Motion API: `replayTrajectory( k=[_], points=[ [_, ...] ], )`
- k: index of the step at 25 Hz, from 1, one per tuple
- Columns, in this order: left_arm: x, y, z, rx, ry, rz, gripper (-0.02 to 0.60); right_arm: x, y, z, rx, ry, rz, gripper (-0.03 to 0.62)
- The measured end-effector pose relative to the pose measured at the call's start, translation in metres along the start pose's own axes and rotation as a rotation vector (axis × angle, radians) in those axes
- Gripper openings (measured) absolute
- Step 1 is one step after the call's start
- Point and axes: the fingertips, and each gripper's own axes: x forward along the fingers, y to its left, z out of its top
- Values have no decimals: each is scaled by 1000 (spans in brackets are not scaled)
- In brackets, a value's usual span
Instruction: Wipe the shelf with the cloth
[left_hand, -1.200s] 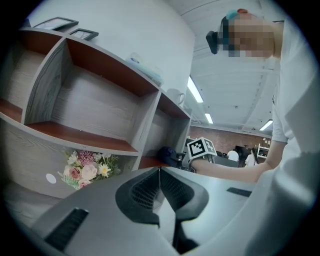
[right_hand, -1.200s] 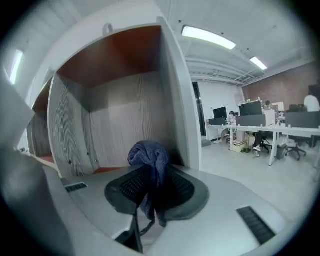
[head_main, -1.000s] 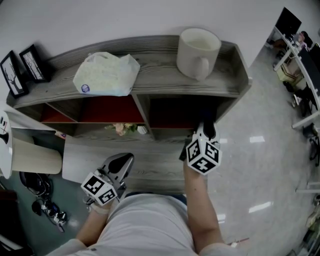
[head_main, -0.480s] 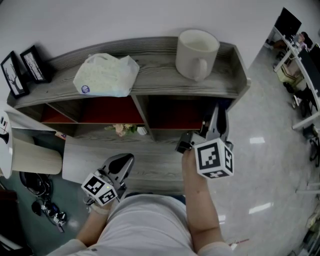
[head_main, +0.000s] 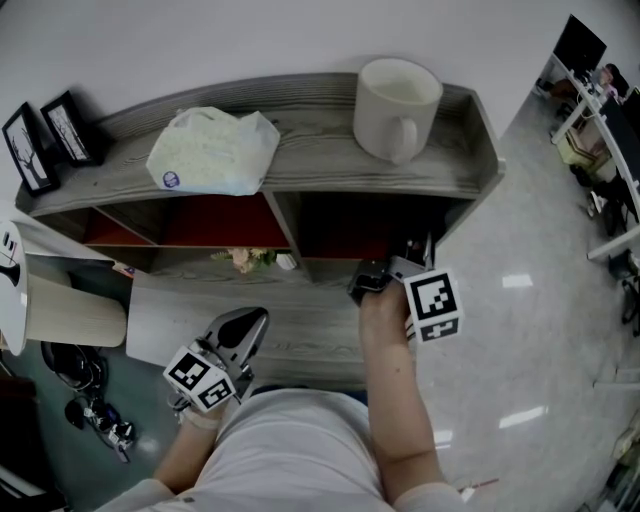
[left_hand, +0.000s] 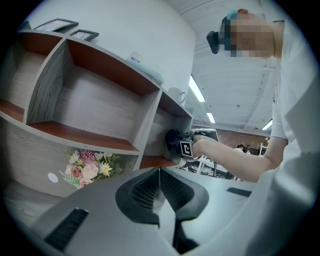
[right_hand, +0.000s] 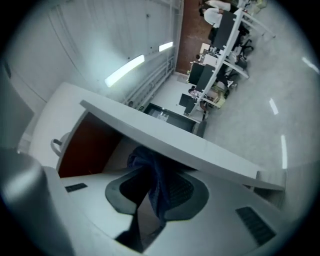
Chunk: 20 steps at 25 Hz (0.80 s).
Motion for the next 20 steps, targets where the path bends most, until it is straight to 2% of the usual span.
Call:
replayTrajectory(
  k=[4,7,12,20],
  points=[
    [-1,2,-2,-5,4,7,19,-3,-44,-15,82,20,-80,86],
    [0,3,-4,-9,8,8,19,-6,-61,-22,117,31,-115,86],
    [2,3,-3,-11,5,1,20,-19,-86,-34,236,51,-188,86],
    [9,-1,-3,-11,9,-28,19,-33,-77,-27,200,43,-164,86]
  ],
)
